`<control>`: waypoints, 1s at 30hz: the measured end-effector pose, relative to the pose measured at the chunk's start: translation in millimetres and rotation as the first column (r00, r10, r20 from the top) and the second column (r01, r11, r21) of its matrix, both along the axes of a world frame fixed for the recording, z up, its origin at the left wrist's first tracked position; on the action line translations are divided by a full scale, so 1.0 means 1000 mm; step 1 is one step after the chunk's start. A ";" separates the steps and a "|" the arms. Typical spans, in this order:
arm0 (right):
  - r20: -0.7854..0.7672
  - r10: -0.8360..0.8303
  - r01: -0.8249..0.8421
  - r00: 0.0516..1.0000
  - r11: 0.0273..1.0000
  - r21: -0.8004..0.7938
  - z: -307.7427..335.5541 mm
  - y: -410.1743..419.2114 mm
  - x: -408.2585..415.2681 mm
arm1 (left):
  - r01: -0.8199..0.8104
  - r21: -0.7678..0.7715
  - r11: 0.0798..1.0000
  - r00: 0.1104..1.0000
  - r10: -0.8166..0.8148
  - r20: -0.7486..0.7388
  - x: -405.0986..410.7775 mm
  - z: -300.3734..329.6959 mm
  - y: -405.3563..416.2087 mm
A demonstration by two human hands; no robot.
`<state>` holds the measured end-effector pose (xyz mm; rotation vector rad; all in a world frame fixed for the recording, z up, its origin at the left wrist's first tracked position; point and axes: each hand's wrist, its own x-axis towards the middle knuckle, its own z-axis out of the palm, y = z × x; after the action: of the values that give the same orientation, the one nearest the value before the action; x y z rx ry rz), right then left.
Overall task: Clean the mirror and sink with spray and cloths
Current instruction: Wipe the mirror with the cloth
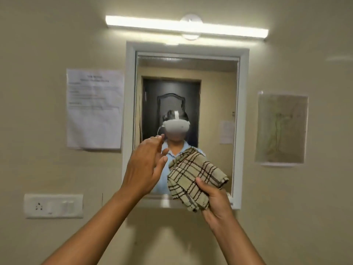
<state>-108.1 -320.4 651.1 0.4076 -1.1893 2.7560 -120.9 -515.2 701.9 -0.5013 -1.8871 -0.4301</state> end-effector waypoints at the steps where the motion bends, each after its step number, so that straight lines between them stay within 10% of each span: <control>1: -0.021 -0.062 0.062 0.998 0.998 0.025 0.016 0.003 -0.004 | -0.042 -0.019 0.999 0.999 0.041 -0.021 -0.004 0.012 -0.004; 7: -0.282 -0.328 0.371 0.902 0.922 0.114 0.108 0.026 -0.019 | -0.396 -0.092 0.914 0.915 0.384 -0.128 -0.034 0.071 -0.021; 14: -0.614 -0.602 0.797 0.510 0.600 0.074 0.195 0.050 -0.009 | -0.505 -0.076 0.860 0.844 0.474 -0.251 -0.042 0.130 -0.018; 20: -0.772 -0.633 0.998 -0.059 -0.050 -0.035 0.249 0.073 -0.039 | -0.530 -0.060 0.846 0.830 0.503 -0.240 -0.057 0.160 -0.036; 26: -0.890 -0.454 0.900 -0.040 -0.404 0.165 0.268 0.056 -0.088 | -0.535 -0.079 0.841 0.832 0.509 -0.219 -0.080 0.173 -0.069; 30: -0.890 -0.456 0.874 -0.008 -0.435 0.215 0.259 0.037 -0.105 | -0.501 -0.139 0.854 0.852 0.459 -0.251 -0.083 0.176 -0.084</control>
<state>-212.6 -283.9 910.3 0.0359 -1.6571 0.4088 -203.5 -599.7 877.8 -0.1745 -1.7767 0.1468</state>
